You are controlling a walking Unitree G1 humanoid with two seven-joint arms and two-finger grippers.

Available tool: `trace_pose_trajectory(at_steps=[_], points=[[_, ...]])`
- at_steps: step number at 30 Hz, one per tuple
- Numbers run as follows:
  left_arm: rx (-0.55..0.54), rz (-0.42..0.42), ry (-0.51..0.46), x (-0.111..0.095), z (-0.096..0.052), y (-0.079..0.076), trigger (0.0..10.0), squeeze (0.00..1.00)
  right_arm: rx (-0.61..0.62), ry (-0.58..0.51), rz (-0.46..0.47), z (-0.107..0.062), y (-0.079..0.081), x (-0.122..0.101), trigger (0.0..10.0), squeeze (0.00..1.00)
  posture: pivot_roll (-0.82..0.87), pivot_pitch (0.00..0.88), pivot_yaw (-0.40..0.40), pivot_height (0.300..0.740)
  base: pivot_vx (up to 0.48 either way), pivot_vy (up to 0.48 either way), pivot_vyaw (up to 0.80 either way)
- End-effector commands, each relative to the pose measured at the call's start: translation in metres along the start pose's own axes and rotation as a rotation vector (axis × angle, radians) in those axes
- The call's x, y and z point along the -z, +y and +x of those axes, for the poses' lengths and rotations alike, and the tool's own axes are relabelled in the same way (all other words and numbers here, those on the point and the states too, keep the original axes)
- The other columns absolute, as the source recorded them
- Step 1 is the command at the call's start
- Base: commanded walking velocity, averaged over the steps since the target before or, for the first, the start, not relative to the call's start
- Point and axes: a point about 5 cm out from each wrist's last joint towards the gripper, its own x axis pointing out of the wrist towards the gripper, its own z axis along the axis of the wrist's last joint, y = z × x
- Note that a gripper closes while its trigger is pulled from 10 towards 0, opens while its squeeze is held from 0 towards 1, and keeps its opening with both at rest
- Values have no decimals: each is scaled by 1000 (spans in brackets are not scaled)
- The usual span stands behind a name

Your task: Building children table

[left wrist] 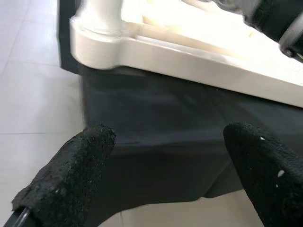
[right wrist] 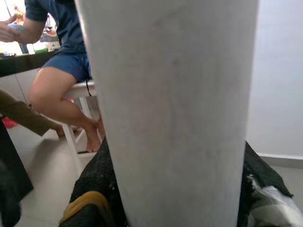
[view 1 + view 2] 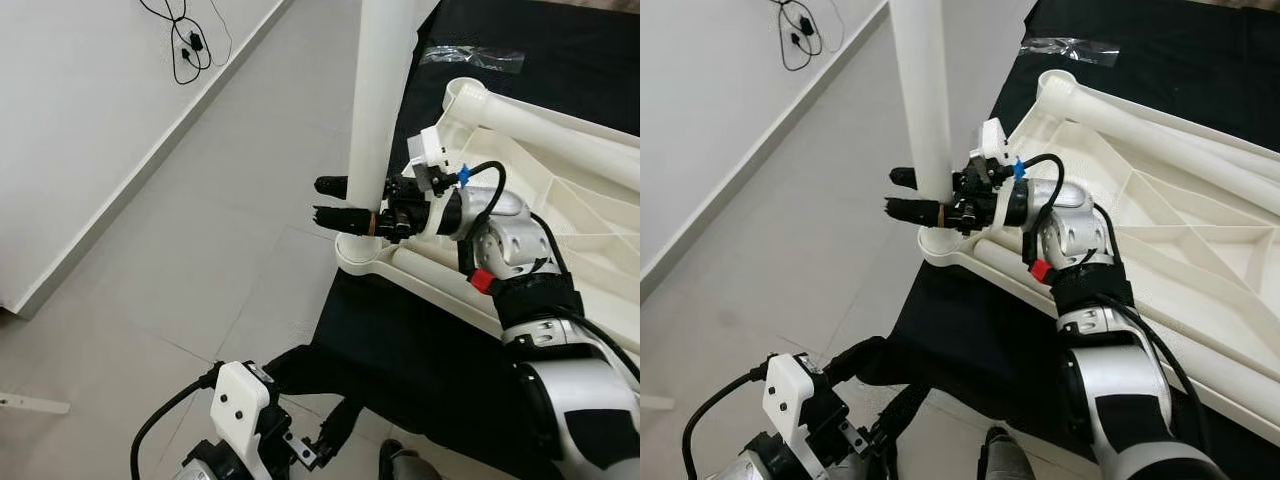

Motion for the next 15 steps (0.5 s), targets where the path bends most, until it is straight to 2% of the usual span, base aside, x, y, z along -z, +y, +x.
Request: trace_pose_trajectory(at_steps=[1,2,4,5,6,7,8,9,10,11,12,15], points=[[1,-19,41,8,-2,2,10000,0,71,49,7,-25,5,10,0,0,154,302,52,740,0,0,0],[1,-19,41,8,-2,2,10000,0,71,49,7,-25,5,10,0,0,154,302,52,740,0,0,0],[2,-18,42,9,-1,3,10000,0,170,123,-27,-43,9,17,0,0,131,295,42,740,0,0,0],[2,-18,42,9,-1,3,10000,0,170,123,-27,-43,9,17,0,0,131,295,42,740,0,0,0],[1,-18,43,10,-1,5,10000,0,372,159,-21,-59,18,24,0,0,114,289,33,740,0,0,0],[1,-18,43,10,-1,5,10000,0,372,159,-21,-59,18,24,0,0,114,289,33,740,0,0,0],[1,-19,43,10,-1,6,10000,0,534,166,51,-60,33,39,0,0,97,282,37,740,0,0,0],[1,-19,43,10,-1,6,10000,0,534,166,51,-60,33,39,0,0,97,282,37,740,0,0,0],[1,-18,43,11,-2,8,10000,0,782,221,127,-60,54,64,0,0,81,278,48,740,0,0,0],[3,-18,44,11,-1,9,10000,0,1041,304,243,-63,83,90,0,0,66,276,53,740,0,0,0],[5,-18,45,12,0,11,10000,0,1215,377,319,-68,105,105,0,0,67,272,53,740,0,0,0],[5,-18,45,12,0,11,10000,0,1215,377,319,-68,105,105,0,0,67,272,53,740,0,0,0]])
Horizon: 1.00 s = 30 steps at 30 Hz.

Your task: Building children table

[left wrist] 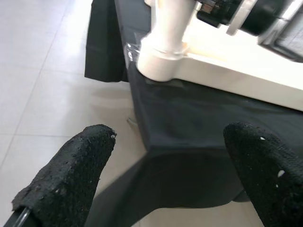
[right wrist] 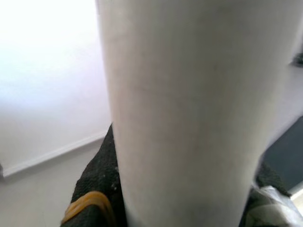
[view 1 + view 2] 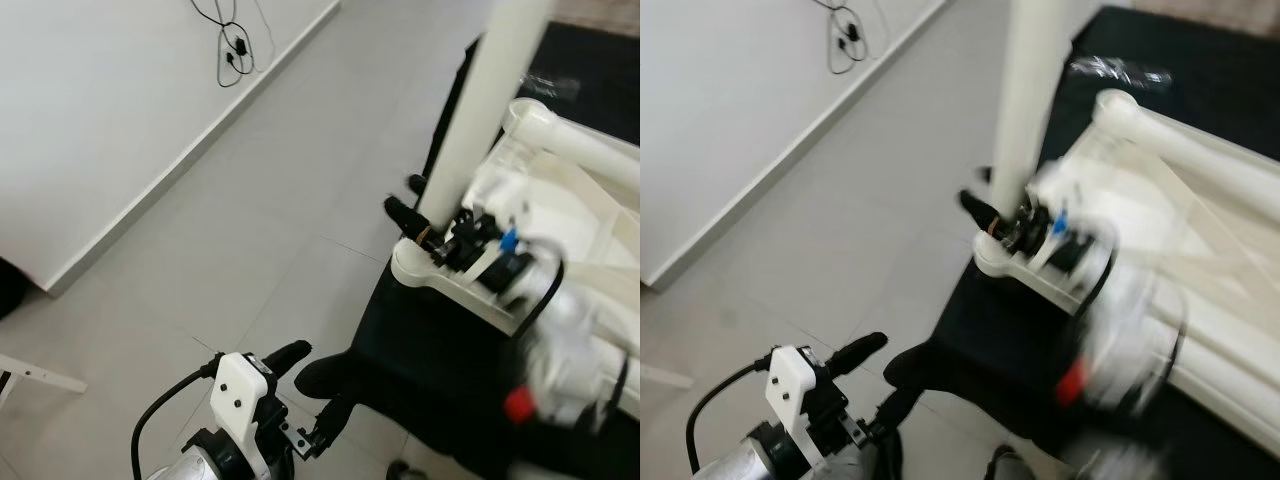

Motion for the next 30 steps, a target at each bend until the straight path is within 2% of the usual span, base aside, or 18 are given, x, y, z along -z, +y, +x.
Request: trace_pose_trajectory(at_steps=[1,2,4,5,10,11,12,13,15,16,18,19,22,26,27,28,29,30], points=[[4,-19,18,5,-2,1,10000,0,200,408,86,-38,-7,73,0,0,74,264,52,740,0,0,0],[4,-19,18,5,-2,1,10000,0,200,408,86,-38,-7,73,0,0,74,264,52,740,0,0,0],[9,-16,18,7,1,3,10000,0,127,364,97,-29,29,67,0,0,76,249,54,740,0,0,0],[5,-14,15,7,2,4,10000,0,86,342,96,-23,41,63,0,0,78,248,44,740,0,0,0],[-7,-8,6,7,4,6,10000,0,73,346,97,-19,45,58,0,0,86,245,33,740,0,0,0],[-11,-6,3,7,4,7,10000,0,63,331,91,-15,41,54,9373,0,83,246,32,740,0,0,0],[-11,-6,3,7,4,7,10000,0,63,331,91,-15,41,54,9373,0,83,246,32,740,0,0,0],[-13,-6,1,7,5,7,10000,0,39,286,81,-7,37,46,10000,0,82,245,29,740,0,0,0],[-13,-6,-1,7,5,7,10000,0,22,252,72,-2,34,40,10000,0,82,245,29,740,0,0,0],[-13,-6,-2,7,5,7,10000,0,-30,197,74,7,29,32,10000,925,85,246,30,740,0,0,0],[-13,-6,-2,7,5,7,10000,0,-30,197,74,7,29,32,10000,925,85,246,30,740,0,0,0],[-11,-7,-3,7,6,7,10000,0,-111,145,115,16,26,23,10000,1000,87,246,29,740,0,0,0],[-9,-11,-7,7,7,4,10000,0,-391,15,84,34,12,-6,10000,1000,97,251,29,740,0,0,0],[-9,-14,-12,5,6,1,10000,0,-650,-1,-18,42,9,-18,10000,1000,107,267,28,740,0,0,0],[-9,-14,-12,5,6,1,10000,0,-650,-1,-18,42,9,-18,10000,1000,107,267,28,740,0,0,0],[-7,-18,-13,4,6,-1,10000,0,-796,9,-60,48,10,-23,10000,1000,118,274,29,740,0,0,0],[-7,-18,-13,4,6,-1,10000,0,-796,9,-60,48,10,-23,10000,1000,118,274,29,740,0,0,0],[-5,-20,-13,4,5,-3,10000,0,-857,12,-62,52,11,-25,10000,0,126,280,27,740,0,0,0]])
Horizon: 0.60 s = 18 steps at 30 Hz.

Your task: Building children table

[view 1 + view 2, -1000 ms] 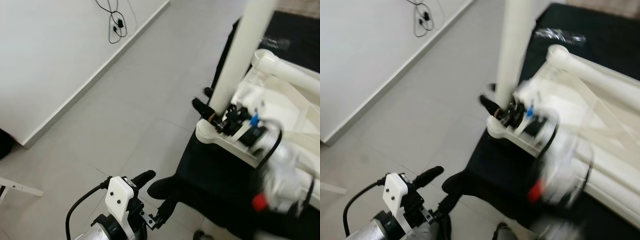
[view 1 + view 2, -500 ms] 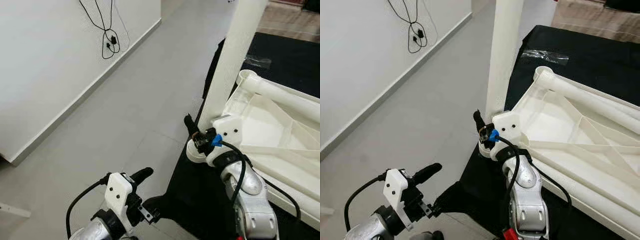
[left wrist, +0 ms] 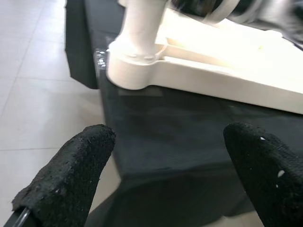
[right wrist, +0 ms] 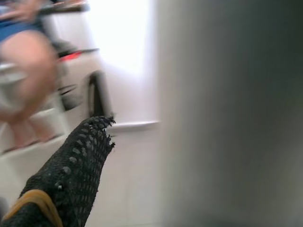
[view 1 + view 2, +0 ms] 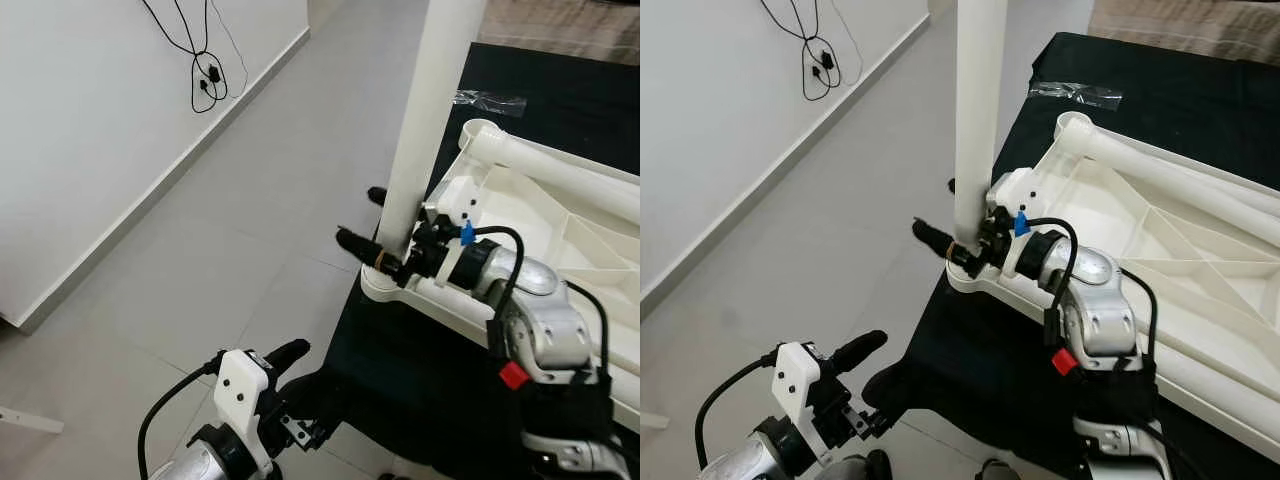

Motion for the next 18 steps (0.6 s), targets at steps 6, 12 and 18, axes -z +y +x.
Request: trace_pose_trajectory(at_steps=[6,12,18], points=[[-3,-13,22,1,-7,-9,10000,0,-190,-112,-8,35,-22,-29,10000,0,157,295,20,740,0,0,0],[-11,-16,26,-1,-11,-14,10000,0,-289,-170,-30,44,-34,-53,9059,0,184,319,12,740,0,0,0],[-14,-19,29,-1,-11,-14,10000,0,-360,-120,-29,25,-43,-53,0,0,172,318,12,740,0,0,0]])
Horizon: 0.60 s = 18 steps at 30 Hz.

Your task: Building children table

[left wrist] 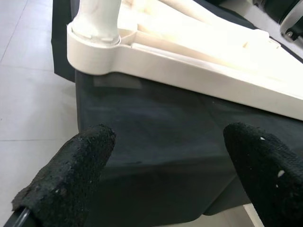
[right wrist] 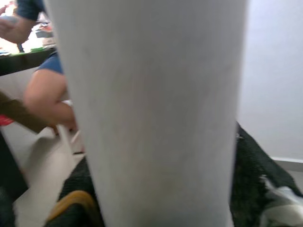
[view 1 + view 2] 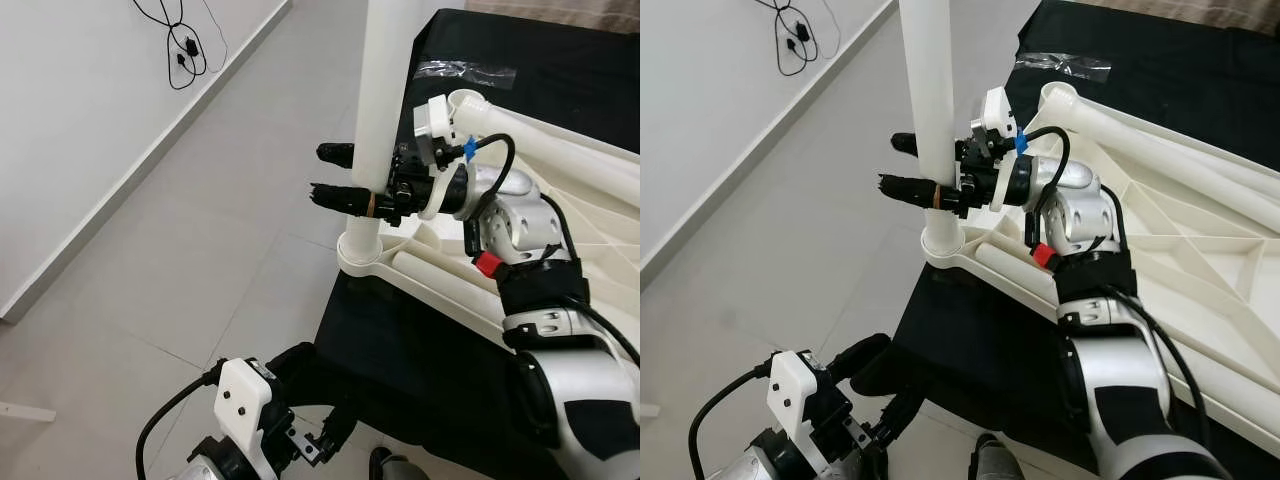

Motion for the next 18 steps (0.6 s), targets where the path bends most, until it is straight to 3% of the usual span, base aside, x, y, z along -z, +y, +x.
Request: trace_pose_trajectory(at_steps=[1,4,8,10,11,12,14,15,16,17,18], points=[[-6,-5,34,4,-4,0,10000,0,-19,7,7,-4,0,2,0,0,172,318,12,740,0,0,0],[-6,-6,34,5,-2,1,10000,0,-25,50,14,-25,6,11,0,0,151,310,15,740,0,0,0],[-6,-6,34,5,-1,3,10000,0,13,72,2,-38,9,17,0,0,134,305,11,740,0,0,0],[-7,-5,32,6,1,4,10000,0,145,91,-16,-58,14,22,0,0,125,299,7,740,0,0,0],[-7,-5,32,6,1,4,10000,0,145,91,-16,-58,14,22,0,0,125,299,7,740,0,0,0],[-8,-4,31,6,1,5,10000,0,269,104,-10,-65,17,29,0,0,113,291,-6,740,0,0,0],[-8,-4,31,6,1,5,10000,0,269,104,-10,-65,17,29,0,0,113,291,-6,740,0,0,0],[-9,-3,31,7,2,6,10000,0,475,140,39,-69,24,46,0,0,100,282,-13,740,0,0,0],[-11,-2,30,7,2,8,10000,0,764,241,124,-69,42,74,0,0,73,277,-5,740,0,0,0],[-11,-2,30,7,2,8,10000,0,764,241,124,-69,42,74,0,0,73,277,-5,740,0,0,0],[-12,-2,28,8,3,11,10000,0,1016,354,256,-71,79,104,0,0,50,272,1,740,0,0,0]])
